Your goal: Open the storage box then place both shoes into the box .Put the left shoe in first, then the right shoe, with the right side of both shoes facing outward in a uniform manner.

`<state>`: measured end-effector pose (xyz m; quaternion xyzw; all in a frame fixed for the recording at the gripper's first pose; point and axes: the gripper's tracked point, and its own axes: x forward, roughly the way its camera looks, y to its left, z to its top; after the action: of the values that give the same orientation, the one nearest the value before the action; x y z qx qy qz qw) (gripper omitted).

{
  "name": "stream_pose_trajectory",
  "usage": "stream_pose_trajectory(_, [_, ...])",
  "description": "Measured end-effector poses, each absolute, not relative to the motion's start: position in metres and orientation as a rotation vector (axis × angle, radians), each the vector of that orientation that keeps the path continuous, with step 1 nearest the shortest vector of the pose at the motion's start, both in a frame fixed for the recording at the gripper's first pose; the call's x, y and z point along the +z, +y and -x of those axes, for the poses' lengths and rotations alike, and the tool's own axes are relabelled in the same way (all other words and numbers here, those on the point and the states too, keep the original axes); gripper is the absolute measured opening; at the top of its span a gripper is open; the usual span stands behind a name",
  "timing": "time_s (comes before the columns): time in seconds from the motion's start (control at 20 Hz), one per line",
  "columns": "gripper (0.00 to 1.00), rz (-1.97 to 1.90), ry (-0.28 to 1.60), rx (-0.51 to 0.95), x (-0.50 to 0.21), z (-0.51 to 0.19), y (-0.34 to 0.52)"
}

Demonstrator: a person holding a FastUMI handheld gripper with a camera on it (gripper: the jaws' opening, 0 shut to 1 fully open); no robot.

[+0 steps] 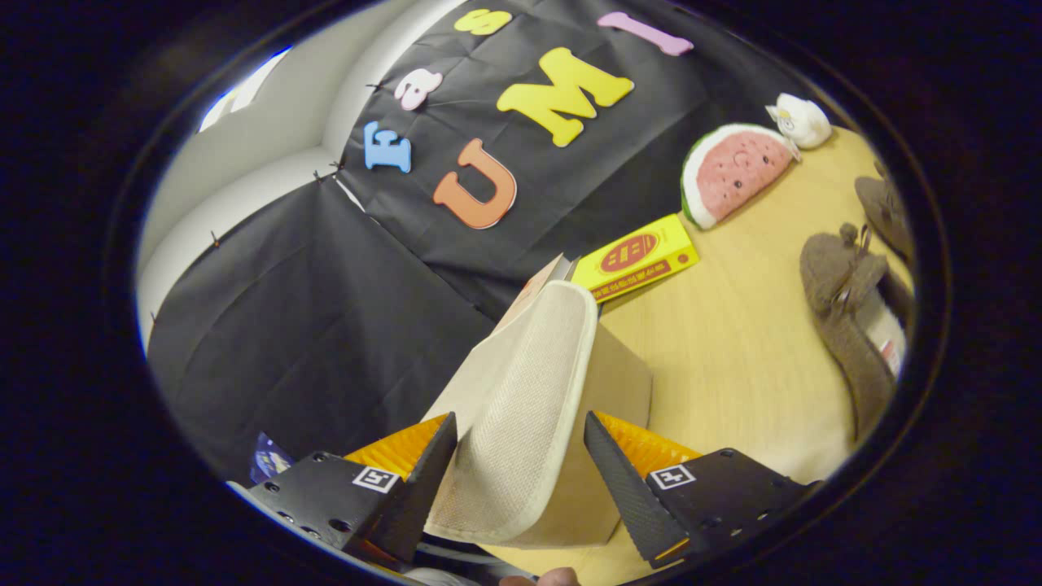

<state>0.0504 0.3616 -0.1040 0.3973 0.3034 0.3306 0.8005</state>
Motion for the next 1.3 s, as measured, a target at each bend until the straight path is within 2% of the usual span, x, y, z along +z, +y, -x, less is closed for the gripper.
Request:
stream_pose_trajectory(0.15, [0.95,-0.938,0.694,0.741,-0.098,-0.048,0.365])
stream_pose_trajectory(0.3, [0.74,-0.924,0.648,0.703,-0.085,-0.053,0.353])
stream_pose_trajectory(0.45, [0.36,-0.960,0.618,0.655,-0.072,-0.062,0.335])
stream_pose_trajectory(0.55, [0.11,-0.926,0.628,0.676,-0.062,-0.056,0.336])
stream_pose_trajectory(0.6, [0.11,-0.924,0.617,0.676,-0.062,-0.063,0.346])
stream_pose_trajectory(0.65, [0.02,-0.908,0.619,0.699,-0.049,-0.055,0.340])
stream_pose_trajectory(0.95, [0.03,-0.746,0.509,0.770,0.032,-0.059,0.370])
stream_pose_trajectory(1.3, [0.03,-0.521,0.457,0.862,0.101,-0.046,0.453])
